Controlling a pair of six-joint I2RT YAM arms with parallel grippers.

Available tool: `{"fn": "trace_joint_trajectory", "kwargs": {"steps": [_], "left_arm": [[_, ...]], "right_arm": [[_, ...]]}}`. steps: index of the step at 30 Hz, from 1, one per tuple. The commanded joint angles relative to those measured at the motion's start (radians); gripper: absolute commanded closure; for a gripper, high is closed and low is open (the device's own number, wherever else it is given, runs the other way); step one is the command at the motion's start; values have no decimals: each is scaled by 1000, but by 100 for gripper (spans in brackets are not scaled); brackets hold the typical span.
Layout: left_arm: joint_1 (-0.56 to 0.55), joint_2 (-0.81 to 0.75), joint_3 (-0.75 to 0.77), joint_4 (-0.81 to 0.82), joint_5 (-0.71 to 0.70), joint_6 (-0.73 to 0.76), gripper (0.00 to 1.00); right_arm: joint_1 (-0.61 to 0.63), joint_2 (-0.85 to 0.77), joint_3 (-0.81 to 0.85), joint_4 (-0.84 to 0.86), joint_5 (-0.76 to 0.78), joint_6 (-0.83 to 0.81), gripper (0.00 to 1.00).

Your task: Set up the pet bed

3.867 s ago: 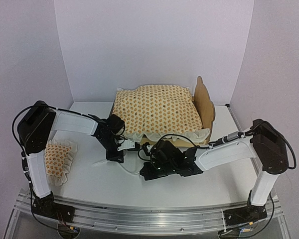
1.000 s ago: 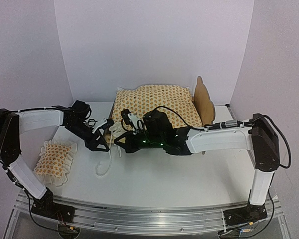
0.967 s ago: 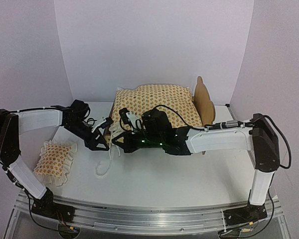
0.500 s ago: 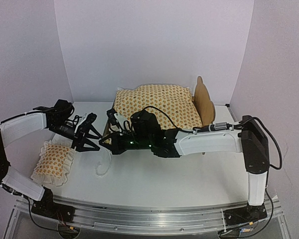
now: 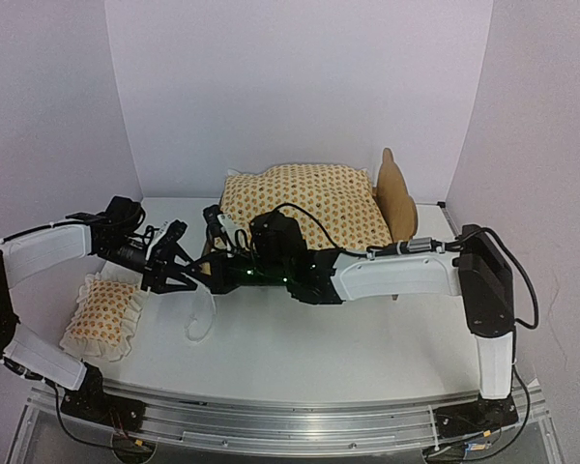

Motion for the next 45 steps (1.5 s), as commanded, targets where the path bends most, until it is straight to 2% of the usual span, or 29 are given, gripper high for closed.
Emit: {"fn": "trace_joint_trajectory", "kwargs": {"steps": [1,4,6,8,11,13,15,18,22,27,37,45], "left_arm": [[-5,-14,-3,118,-33,-83,73],[-5,-12,0,114,-26,-97,94],[-5,-11,-3,116,-36,-140,100],[-4,-7,-19,136,-94,-229,100],[-5,18,-51,140,-203,-357,100],[-3,53,-58,132,-279,-433,100],[-1,82,-58,128,-326,-498,100],[-2,133,-53,130,-377,-572,100],[-3,225,-4,140,-431,-664,100],[-4,314,47,121,-476,-716,100],[-4,318,35,147,-498,-744,100],[-3,330,41,146,-505,-747,100]], "right_arm": [[-3,15,38,53,-25,15,100],[-5,18,30,55,-23,23,100],[-12,24,27,54,-28,42,100],[-25,28,13,50,4,91,99],[-56,27,-29,-6,129,176,83],[-59,51,6,-122,225,190,74],[-58,98,66,-246,266,220,69],[-55,162,113,-302,300,230,70],[-52,248,175,-305,369,209,78],[-50,346,287,-304,382,181,79],[-49,446,391,-301,398,125,69],[-50,490,443,-305,452,116,68]]}}
